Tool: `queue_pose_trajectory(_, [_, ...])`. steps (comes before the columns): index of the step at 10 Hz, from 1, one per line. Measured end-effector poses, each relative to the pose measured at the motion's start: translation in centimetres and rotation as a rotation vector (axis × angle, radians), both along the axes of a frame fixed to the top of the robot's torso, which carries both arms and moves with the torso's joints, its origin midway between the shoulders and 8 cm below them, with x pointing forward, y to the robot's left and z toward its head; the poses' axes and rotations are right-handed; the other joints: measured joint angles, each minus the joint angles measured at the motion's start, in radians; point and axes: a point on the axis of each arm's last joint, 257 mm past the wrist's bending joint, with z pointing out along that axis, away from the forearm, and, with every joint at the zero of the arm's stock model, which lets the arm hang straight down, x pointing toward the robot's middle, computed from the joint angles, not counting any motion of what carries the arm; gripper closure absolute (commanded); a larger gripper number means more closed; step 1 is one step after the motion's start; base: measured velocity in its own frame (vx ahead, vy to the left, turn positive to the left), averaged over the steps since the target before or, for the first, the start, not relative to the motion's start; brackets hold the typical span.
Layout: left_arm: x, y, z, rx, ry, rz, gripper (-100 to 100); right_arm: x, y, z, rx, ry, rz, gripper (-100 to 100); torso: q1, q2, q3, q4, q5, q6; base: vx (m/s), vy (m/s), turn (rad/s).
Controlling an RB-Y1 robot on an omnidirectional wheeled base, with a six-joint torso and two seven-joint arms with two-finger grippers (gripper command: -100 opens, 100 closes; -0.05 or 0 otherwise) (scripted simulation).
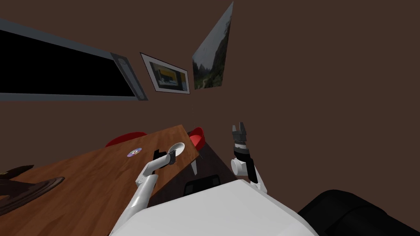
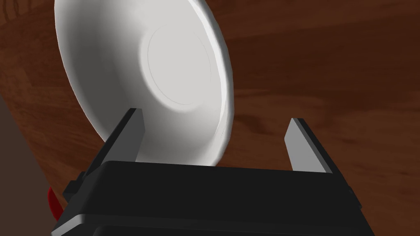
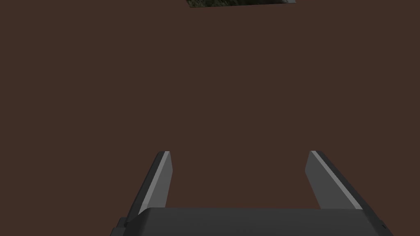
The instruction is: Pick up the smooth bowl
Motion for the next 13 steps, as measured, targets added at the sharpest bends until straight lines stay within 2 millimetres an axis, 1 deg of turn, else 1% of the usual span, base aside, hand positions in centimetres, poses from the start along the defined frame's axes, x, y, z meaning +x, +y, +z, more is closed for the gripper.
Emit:
queue_pose_trajectory(3, [0.2, -1.5, -0.3, 0.002, 0.001, -0.047, -100, 0.0, 0.0, 0.0, 0.000, 0.000, 0.000, 0, 0.000, 0.001, 0.000, 0.000, 0.000, 0.001, 0.042, -0.017, 0.166])
queue_pose_trajectory(6, [0.6, -3.7, -0.5, -0.002, -0.001, -0.099, -100, 0.0, 0.0, 0.0, 0.000, 0.000, 0.000, 0, -0.001, 0.000, 0.000, 0.000, 0.000, 0.000, 0.044, -0.022, 0.146])
queue_pose_trajectory(7, [0.7, -4.2, -0.6, 0.001, -0.001, -0.116, -100, 0.0, 0.0, 0.0, 0.000, 0.000, 0.000, 0, 0.000, 0.000, 0.000, 0.000, 0.000, 0.001, 0.014, -0.008, 0.010])
queue_pose_trajectory(8, [0.7, -4.2, -0.6, 0.002, -0.001, -0.119, 100, 0.0, 0.0, 0.0, 0.000, 0.000, 0.000, 0, 0.001, 0.002, 0.001, 0.000, 0.000, 0.001, 0.000, 0.000, 0.000])
queue_pose_trajectory(12, [0.7, -4.2, -0.6, 0.002, 0.000, -0.119, 100, 0.0, 0.0, 0.0, 0.000, 0.000, 0.000, 0, 0.002, 0.003, 0.002, 0.001, 0.000, 0.001, 0.000, 0.000, 0.000])
queue_pose_trajectory(13, [0.7, -4.2, -0.6, 0.002, 0.000, -0.119, 0, 0.0, 0.0, 0.0, 0.000, 0.000, 0.000, 0, 0.002, 0.003, 0.002, 0.001, 0.000, 0.001, 0.000, 0.000, 0.000])
